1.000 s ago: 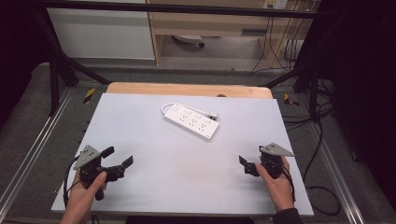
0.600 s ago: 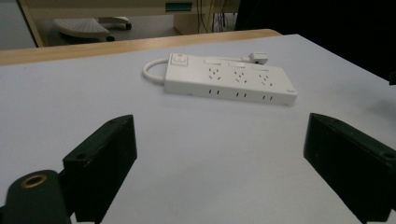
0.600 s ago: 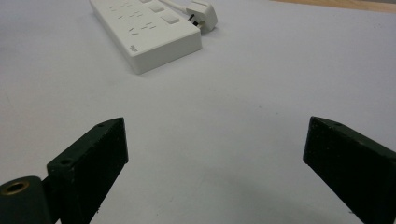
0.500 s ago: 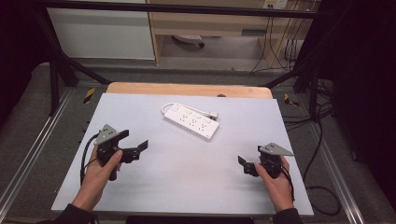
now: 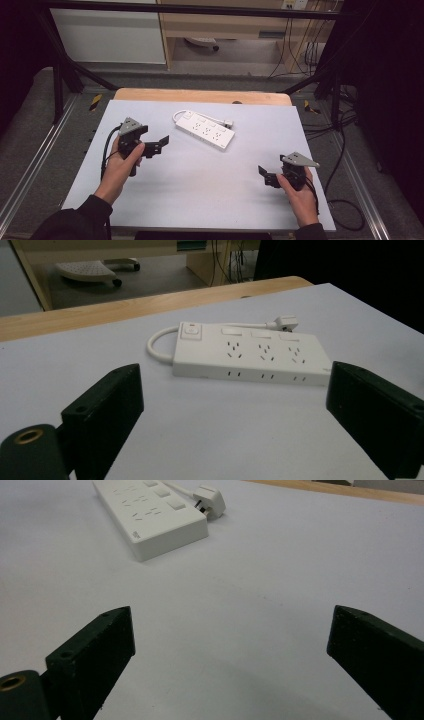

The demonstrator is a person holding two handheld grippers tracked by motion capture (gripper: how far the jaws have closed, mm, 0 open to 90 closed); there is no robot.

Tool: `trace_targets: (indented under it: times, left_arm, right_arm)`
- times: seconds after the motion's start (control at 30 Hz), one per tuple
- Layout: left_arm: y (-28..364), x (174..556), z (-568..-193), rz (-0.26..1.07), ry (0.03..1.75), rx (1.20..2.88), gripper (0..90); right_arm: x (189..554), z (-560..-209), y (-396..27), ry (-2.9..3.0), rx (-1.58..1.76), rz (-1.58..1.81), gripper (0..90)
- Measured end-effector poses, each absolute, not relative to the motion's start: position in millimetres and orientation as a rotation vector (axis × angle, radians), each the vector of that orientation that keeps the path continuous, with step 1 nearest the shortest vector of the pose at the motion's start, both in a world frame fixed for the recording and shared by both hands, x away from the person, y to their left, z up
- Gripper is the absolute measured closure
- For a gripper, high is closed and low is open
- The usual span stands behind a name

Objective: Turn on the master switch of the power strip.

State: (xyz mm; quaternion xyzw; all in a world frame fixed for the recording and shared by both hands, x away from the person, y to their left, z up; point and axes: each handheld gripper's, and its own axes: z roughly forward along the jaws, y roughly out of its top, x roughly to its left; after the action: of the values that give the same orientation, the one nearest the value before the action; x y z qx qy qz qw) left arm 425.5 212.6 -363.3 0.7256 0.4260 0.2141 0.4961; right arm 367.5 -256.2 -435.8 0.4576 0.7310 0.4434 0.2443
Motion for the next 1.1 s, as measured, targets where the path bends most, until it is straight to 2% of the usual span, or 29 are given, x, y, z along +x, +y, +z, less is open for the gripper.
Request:
trace_targets:
  times: [0.4, 0.73, 1.1]
  left_arm:
    - [190, 454, -364, 0.521, 1.043, 1.789, 6.8]
    - [179, 468, -364, 0.511, 1.048, 1.747, 6.8]
    - [161, 493, -364, 0.560, 1.055, 1.773, 7.9]
  right_arm:
    - [365, -436, -246, 2.027, 1.216, 1.207, 4.5]
    - [364, -437, -243, 2.037, 1.212, 1.216, 4.6]
    - [363, -438, -241, 2.035, 1.221, 1.207, 4.6]
